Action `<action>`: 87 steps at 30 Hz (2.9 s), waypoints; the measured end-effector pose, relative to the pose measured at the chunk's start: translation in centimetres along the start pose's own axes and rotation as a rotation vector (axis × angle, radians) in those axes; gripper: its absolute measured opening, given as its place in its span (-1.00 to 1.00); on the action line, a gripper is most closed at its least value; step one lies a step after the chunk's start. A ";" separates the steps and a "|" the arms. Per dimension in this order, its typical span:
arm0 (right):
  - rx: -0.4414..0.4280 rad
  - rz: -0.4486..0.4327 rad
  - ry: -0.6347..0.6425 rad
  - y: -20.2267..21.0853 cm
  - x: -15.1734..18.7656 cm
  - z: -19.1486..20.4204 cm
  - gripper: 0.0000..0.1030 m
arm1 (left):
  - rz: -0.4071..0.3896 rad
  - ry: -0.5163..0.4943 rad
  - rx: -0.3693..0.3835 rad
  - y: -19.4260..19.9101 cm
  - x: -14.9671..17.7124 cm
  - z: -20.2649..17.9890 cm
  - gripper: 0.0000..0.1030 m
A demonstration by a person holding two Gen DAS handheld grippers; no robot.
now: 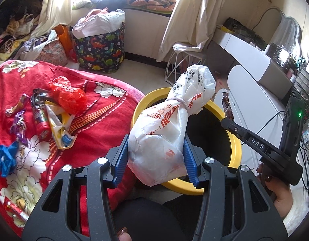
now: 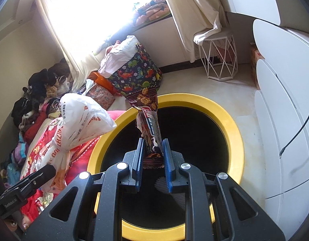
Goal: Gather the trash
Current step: 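Open both grippers to drop the bag and wrapper into the bin, then move both open grippers back toward the trash on the bedspread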
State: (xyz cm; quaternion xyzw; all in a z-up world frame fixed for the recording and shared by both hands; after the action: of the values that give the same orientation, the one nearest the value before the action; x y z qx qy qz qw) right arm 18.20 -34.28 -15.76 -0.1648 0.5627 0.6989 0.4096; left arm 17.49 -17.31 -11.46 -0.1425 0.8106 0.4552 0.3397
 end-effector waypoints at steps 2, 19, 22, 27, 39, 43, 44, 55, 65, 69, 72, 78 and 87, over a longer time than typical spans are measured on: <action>0.004 0.003 -0.006 0.0 0.1 -0.1 -0.65 | 0.006 -0.006 0.001 -0.5 -0.1 -0.3 -0.19; 0.046 -0.008 -0.092 -0.1 0.0 -2.1 -0.01 | -0.008 0.046 0.049 -2.6 -2.1 -0.5 0.65; 0.056 -0.015 -0.100 0.0 0.0 -2.4 0.06 | -0.028 0.060 0.039 -1.9 -2.1 -0.1 0.79; 0.064 -0.037 -0.078 0.4 -0.3 -2.0 0.19 | -0.065 0.072 0.022 -0.3 -2.0 0.5 0.79; 0.050 -0.088 -0.011 1.8 -0.4 0.1 0.41 | -0.140 0.046 -0.030 3.4 -1.9 1.6 0.79; 0.033 -0.103 0.009 2.5 -0.5 1.1 0.44 | -0.169 0.041 -0.047 4.7 -2.0 2.0 0.79; 0.029 -0.107 0.015 2.6 -0.5 1.4 0.44 | -0.175 0.043 -0.049 5.0 -2.1 2.1 0.79; -0.053 -0.154 0.114 4.5 -0.4 5.6 0.51 | -0.251 0.043 -0.094 8.2 -2.6 3.7 0.79; -0.108 -0.154 0.175 5.3 0.5 8.9 0.54 | -0.290 0.064 -0.132 10.4 -2.5 6.0 0.79; -0.138 -0.147 0.206 5.4 0.9 10.3 0.55 | -0.299 0.079 -0.148 11.0 -2.4 7.1 0.79; -0.165 -0.140 0.236 5.5 1.3 11.4 0.55 | -0.307 0.093 -0.161 11.6 -2.3 8.1 0.79; -0.200 -0.126 0.287 5.7 2.3 13.7 0.55 | -0.320 0.123 -0.186 12.5 -2.1 10.0 0.79; -0.266 -0.091 0.371 5.8 4.4 16.9 0.55 | -0.334 0.170 -0.221 13.8 -1.4 12.6 0.79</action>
State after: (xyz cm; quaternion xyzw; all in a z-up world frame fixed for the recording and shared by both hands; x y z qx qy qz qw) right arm 15.00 -17.16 -9.68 -0.3682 0.5233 0.7054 0.3050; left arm 16.42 0.60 -6.13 -0.3491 0.7465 0.4652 0.3232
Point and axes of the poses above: each gripper's, at about its wrist camera, not at the fingertips, and y roughly against the way its jaws point, z to its left, x to its underside, the point moved 7 cm from there along -y, roughly the way its jaws point, and after that the axes turned 10 degrees about x, right-handed, at the moved point
